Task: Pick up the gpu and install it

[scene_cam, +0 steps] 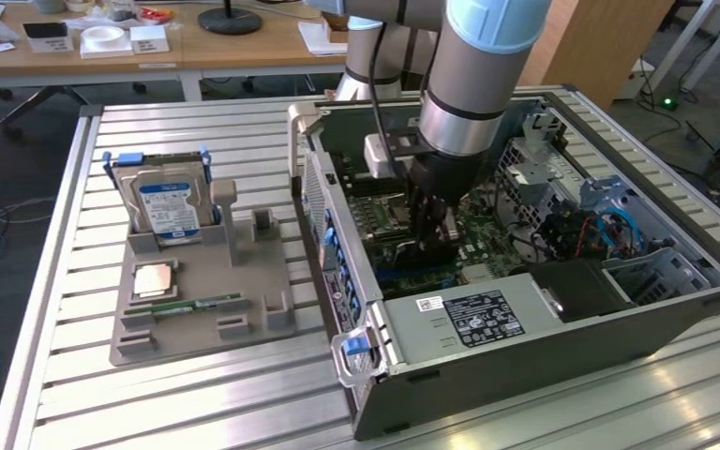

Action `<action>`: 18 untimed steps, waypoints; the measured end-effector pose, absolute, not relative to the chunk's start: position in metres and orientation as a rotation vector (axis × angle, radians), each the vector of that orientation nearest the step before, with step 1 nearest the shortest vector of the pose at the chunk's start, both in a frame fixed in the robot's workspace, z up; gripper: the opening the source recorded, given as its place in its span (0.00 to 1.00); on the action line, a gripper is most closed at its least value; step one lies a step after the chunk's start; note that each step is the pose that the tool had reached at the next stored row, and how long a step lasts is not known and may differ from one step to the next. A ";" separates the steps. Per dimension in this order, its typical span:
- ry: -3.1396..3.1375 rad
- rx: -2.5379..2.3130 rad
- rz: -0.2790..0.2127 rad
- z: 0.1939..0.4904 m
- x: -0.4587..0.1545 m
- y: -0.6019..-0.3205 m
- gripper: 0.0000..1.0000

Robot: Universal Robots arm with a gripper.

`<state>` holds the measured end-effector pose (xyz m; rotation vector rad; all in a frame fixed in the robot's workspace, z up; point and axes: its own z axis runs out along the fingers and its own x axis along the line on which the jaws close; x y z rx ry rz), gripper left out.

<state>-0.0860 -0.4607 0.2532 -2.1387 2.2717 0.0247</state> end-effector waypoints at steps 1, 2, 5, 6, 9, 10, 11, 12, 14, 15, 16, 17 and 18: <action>2.272 -2.139 0.025 0.256 -0.086 -0.461 0.34; 2.272 -2.139 0.025 0.259 -0.086 -0.461 0.34; 2.272 -2.139 0.025 0.269 -0.086 -0.461 0.34; 2.272 -2.139 0.025 0.273 -0.086 -0.461 0.34; 2.271 -2.138 0.025 0.285 -0.086 -0.461 0.34; 2.272 -2.138 0.025 0.289 -0.086 -0.461 0.34; 2.271 -2.138 0.025 0.293 -0.086 -0.461 0.34; 2.271 -2.138 0.025 0.297 -0.086 -0.461 0.34; 2.271 -2.138 0.025 0.305 -0.086 -0.461 0.34; 2.271 -2.138 0.025 0.309 -0.086 -0.461 0.34; 2.271 -2.138 0.024 0.312 -0.086 -0.461 0.34; 2.271 -2.138 0.024 0.316 -0.086 -0.461 0.34; 2.271 -2.138 0.024 0.320 -0.086 -0.461 0.34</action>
